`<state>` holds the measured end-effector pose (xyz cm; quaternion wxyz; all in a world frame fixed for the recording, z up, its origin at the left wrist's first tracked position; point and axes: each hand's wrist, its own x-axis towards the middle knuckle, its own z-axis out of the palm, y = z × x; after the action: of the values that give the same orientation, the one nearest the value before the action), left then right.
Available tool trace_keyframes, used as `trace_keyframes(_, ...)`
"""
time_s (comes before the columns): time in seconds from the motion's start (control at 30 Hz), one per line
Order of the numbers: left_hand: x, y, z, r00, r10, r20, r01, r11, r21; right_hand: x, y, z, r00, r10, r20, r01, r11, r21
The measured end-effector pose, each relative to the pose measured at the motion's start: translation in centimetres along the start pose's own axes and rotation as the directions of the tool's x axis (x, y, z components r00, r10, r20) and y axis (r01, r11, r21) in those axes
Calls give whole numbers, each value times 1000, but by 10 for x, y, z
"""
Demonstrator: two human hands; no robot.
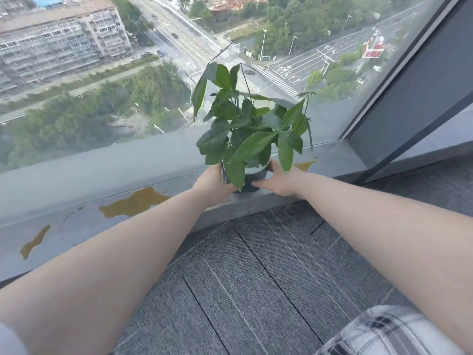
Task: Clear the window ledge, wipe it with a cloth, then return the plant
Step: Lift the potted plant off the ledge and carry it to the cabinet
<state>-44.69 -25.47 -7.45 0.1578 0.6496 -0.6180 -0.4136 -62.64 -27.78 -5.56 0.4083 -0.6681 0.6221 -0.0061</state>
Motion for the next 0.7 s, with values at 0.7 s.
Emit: trace_keyframes(0.7, -150, 144, -149, 984, -145, 106, 148, 989, -20, -181, -131, -85, 994, 29, -108, -3, 972, 233)
